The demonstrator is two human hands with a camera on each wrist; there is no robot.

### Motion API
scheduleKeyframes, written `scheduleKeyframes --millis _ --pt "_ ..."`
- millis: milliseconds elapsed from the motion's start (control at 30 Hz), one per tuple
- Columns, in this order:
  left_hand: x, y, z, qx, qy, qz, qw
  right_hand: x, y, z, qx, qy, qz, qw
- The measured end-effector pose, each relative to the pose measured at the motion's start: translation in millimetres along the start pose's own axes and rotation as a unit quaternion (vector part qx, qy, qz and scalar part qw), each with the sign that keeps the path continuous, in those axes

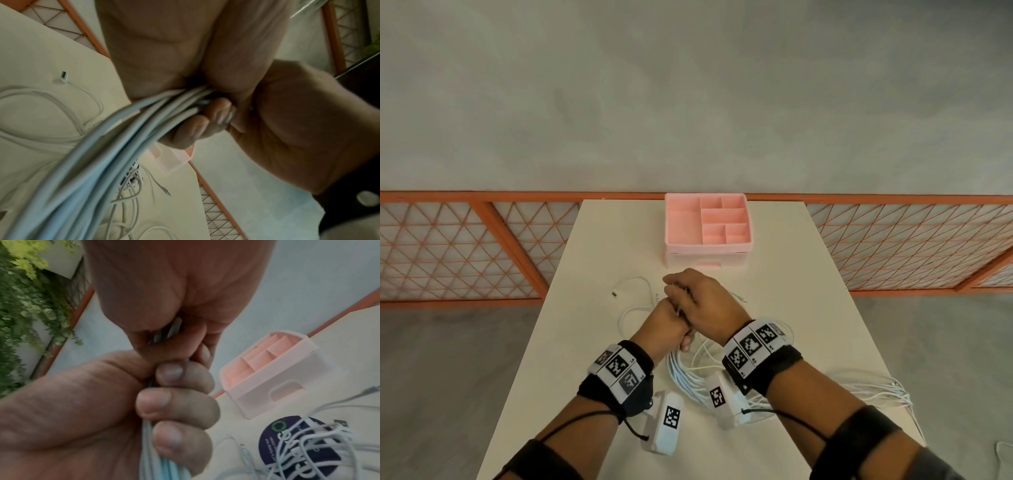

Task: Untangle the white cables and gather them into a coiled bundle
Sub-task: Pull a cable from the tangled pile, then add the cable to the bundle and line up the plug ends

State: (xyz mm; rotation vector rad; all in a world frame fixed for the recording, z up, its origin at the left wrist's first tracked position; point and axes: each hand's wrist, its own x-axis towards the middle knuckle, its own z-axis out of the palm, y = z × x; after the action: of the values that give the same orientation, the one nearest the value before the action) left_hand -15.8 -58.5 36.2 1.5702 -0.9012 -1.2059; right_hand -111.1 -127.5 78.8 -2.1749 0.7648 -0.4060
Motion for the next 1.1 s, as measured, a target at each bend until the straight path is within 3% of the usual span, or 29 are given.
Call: scheduleKeyframes --millis 200,300,433,533,600,667,833,1000,1033,1100 --pt "1.1 5.9 9.4 0.061 -0.009 0.016 0.998 -8.6 0.9 -2.4 -0.035 -0.002 -0.004 0.999" --pt "3.6 2.7 10.1 0.039 -0.009 0.001 0.999 -9.6 7.1 -3.6 0.021 0.010 0.003 1.000" --pt "4.3 6.3 4.9 -0.086 0.004 -0.002 0.996 -17.5 22.0 8.2 0.234 0.022 0.098 0.967" --pt "6.4 9.9 -3.1 -0.250 0.051 -0.002 0.967 -29.0 33.0 25.4 0.272 -0.082 0.127 0.950" --pt "10.8 8.6 -10.1 -0.314 0.086 -0.022 0.945 -37.4 36.3 36.4 0.228 -0.136 0.129 0.955" --pt "12.7 4.7 -15.2 -0.345 0.107 -0.033 0.932 -42.1 39.2 44.4 0.171 -0.136 0.134 0.967" --pt "6.6 -15.1 -12.9 -0.325 0.106 -0.050 0.939 -41.6 47.5 64.0 0.122 -0.112 0.126 0.978" --pt "4.3 -29.6 -20.5 -0.331 0.144 -0.061 0.931 -41.1 51.9 66.5 0.062 -0.197 0.118 0.971" --pt "4.6 -32.4 -24.8 -0.327 0.156 -0.060 0.930 -38.7 57.7 62.8 0.062 -0.197 0.126 0.970" --pt "5.3 -38.7 -34.2 -0.326 0.178 -0.064 0.926 -30.6 73.2 48.0 0.102 -0.119 0.170 0.973"
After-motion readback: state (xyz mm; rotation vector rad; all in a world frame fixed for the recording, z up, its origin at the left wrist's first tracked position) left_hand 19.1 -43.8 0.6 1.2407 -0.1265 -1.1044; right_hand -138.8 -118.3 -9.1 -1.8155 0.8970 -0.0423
